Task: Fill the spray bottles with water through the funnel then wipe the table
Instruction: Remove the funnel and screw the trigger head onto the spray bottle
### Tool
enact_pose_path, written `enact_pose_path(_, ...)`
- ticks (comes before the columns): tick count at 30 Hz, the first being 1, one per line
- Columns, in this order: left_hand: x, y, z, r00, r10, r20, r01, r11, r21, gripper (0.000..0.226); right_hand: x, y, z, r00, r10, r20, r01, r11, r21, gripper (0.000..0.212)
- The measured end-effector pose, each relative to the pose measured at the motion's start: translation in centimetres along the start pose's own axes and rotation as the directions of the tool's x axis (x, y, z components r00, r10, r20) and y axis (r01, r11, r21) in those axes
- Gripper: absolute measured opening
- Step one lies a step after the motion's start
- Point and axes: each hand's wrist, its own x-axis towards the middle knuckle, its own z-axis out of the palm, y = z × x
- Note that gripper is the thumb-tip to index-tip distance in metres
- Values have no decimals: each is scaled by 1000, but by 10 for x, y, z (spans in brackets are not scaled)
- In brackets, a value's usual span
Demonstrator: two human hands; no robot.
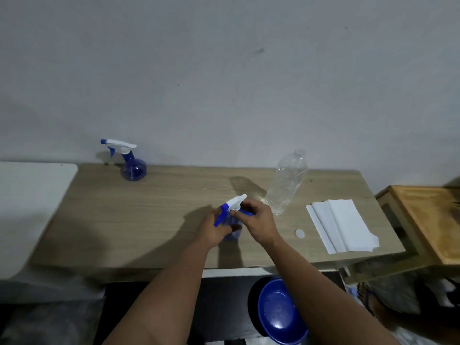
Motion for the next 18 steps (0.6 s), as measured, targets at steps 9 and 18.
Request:
enact_pose_path(9,0,-16,8,997,-22,-73,19,999,-38,37,5,16,3,999,44,26,-44,999,10,26)
enact_pose_path(18,2,-21,25,987,-39,-156,22,994,-109,29,4,19,12,999,36,14,-36,999,14,49)
